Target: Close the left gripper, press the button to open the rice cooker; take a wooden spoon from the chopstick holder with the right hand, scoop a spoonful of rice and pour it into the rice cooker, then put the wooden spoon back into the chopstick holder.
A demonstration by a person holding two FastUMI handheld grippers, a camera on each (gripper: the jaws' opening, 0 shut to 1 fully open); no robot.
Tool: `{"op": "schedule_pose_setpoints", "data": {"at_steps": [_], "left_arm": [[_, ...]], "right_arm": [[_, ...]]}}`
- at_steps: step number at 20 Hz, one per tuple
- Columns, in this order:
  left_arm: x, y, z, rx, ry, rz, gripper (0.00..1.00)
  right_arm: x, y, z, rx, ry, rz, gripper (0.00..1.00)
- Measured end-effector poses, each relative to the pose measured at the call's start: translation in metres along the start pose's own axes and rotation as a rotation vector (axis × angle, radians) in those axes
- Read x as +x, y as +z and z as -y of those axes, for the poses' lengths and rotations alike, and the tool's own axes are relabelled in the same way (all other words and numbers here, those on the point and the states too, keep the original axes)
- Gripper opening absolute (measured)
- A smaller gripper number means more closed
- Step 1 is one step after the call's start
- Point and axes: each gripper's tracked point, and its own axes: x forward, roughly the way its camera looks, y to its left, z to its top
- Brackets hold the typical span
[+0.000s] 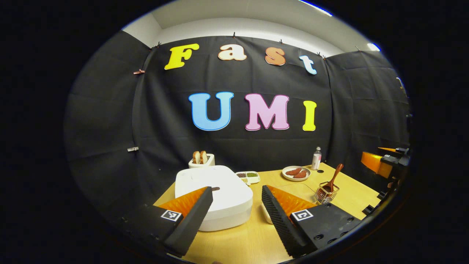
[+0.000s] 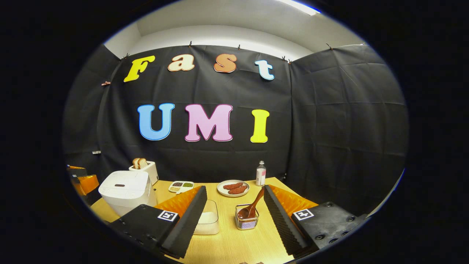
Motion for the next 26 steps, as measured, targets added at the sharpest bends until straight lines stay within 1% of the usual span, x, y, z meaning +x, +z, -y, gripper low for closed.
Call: {"op": "schedule_pose_setpoints", "data": {"at_steps": [1,2,4,5,6,9,10,11,12,14,16,19,21,22,23,24,25,26], "left_arm": [[0.004,0.000,-0.003,-0.016,0.007,-0.011,0.91],[0.009,-0.002,-0.007,-0.030,0.016,-0.026,0.82],[0.021,0.001,-0.019,-0.042,0.038,-0.039,0.70],[0.029,0.003,-0.027,-0.046,0.053,-0.049,0.67],[0.036,0.002,-0.033,-0.052,0.063,-0.060,0.59],[0.058,0.001,-0.050,-0.091,0.090,-0.104,0.45],[0.066,0.003,-0.055,-0.111,0.098,-0.106,0.35],[0.075,0.006,-0.060,-0.125,0.117,-0.114,0.29],[0.083,0.002,-0.068,-0.120,0.144,-0.126,0.18],[0.102,0.003,-0.072,-0.112,0.150,-0.141,0.10],[0.118,-0.002,-0.068,-0.120,0.114,-0.165,0.08],[0.143,-0.014,-0.067,-0.110,0.083,-0.209,0.08],[0.156,-0.028,-0.063,-0.115,0.051,-0.257,0.07],[0.162,-0.037,-0.063,-0.122,0.046,-0.283,0.07],[0.166,-0.045,-0.062,-0.140,0.042,-0.306,0.08],[0.169,-0.054,-0.059,-0.167,0.031,-0.330,0.08],[0.171,-0.062,-0.056,-0.177,0.027,-0.356,0.08],[0.173,-0.071,-0.055,-0.175,0.029,-0.373,0.12]], "right_arm": [[-0.001,0.000,0.002,-0.003,-0.002,0.002,0.98],[-0.003,0.001,0.004,-0.007,-0.006,0.003,0.98],[-0.009,-0.001,0.007,-0.012,-0.012,0.004,0.98],[-0.012,-0.003,0.010,-0.015,-0.017,-0.001,0.98],[-0.015,-0.008,0.013,-0.017,-0.021,-0.010,0.98],[-0.024,-0.018,0.021,-0.017,-0.040,-0.037,0.98],[-0.028,-0.019,0.024,-0.010,-0.047,-0.043,0.98],[-0.031,-0.019,0.027,-0.003,-0.057,-0.044,0.98],[-0.034,-0.020,0.030,-0.002,-0.065,-0.046,0.98],[-0.038,-0.023,0.037,-0.011,-0.080,-0.050,0.98],[-0.044,-0.027,0.043,-0.013,-0.098,-0.057,0.98],[-0.052,-0.035,0.050,0.001,-0.125,-0.077,0.98],[-0.057,-0.042,0.055,0.005,-0.143,-0.094,0.96],[-0.058,-0.045,0.058,0.005,-0.153,-0.104,0.98],[-0.058,-0.046,0.061,0.007,-0.160,-0.112,0.98],[-0.058,-0.046,0.063,0.010,-0.166,-0.118,0.96],[-0.058,-0.047,0.063,0.013,-0.167,-0.124,0.98],[-0.057,-0.046,0.063,0.013,-0.163,-0.127,0.98]]}}
